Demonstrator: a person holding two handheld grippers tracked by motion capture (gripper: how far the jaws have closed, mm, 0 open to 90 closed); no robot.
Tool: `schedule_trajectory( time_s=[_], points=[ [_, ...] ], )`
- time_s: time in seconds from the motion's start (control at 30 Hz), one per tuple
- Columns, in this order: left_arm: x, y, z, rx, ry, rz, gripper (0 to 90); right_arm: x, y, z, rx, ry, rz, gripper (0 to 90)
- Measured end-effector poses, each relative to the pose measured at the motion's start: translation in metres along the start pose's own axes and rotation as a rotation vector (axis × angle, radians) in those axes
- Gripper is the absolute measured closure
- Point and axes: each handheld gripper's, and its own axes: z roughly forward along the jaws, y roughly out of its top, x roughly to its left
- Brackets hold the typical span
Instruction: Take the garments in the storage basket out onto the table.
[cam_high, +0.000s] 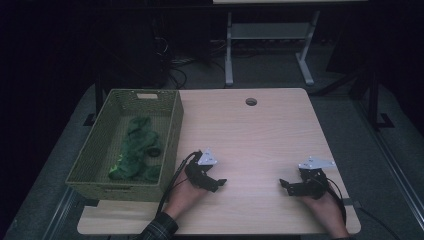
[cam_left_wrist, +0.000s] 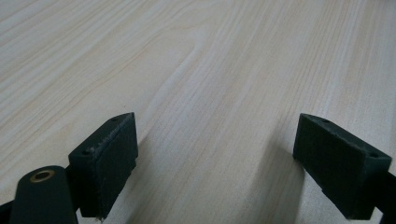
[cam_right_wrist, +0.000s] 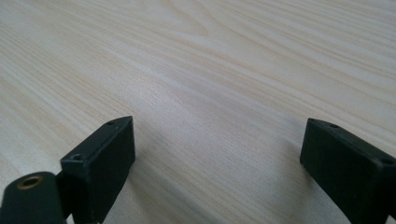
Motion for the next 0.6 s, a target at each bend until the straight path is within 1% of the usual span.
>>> schedule_trajectory(
  time_s=[0.2, 0.3, 0.33, 0.4, 0.47, 0.53, 0.6],
  points=[
    [0.0001, 0.0001, -0.0003, 0.002, 0.001, -0.003, 13.3, 0.0, 0.0, 0.0, 0.0, 0.001, 0.0, 9.7],
    [0.0002, 0.0003, -0.0013, 0.005, 0.001, -0.001, 13.1, -0.0001, 0.0, 0.0, 0.001, 0.001, -0.003, 9.5],
    [-0.0001, 0.0002, -0.0014, 0.008, 0.004, 0.005, 13.1, -0.0001, 0.0, 0.0, 0.002, 0.001, -0.002, 9.4],
    [-0.0004, 0.0004, -0.0015, 0.007, 0.003, 0.0, 13.1, -0.0001, 0.0001, 0.0001, 0.002, 0.002, -0.004, 9.3],
    [0.0007, 0.002, -0.004, -0.007, 0.004, -0.011, 13.1, 0.0003, 0.0, -0.0001, 0.005, 0.002, 0.002, 9.3],
    [0.0003, 0.0037, -0.006, -0.012, 0.005, -0.012, 13.2, 0.0002, 0.0, -0.0001, 0.005, 0.002, 0.001, 9.3],
    [0.0005, 0.0043, -0.0063, -0.007, 0.004, -0.008, 13.2, 0.0002, 0.0, -0.0001, 0.005, 0.003, 0.001, 9.3]
  ],
)
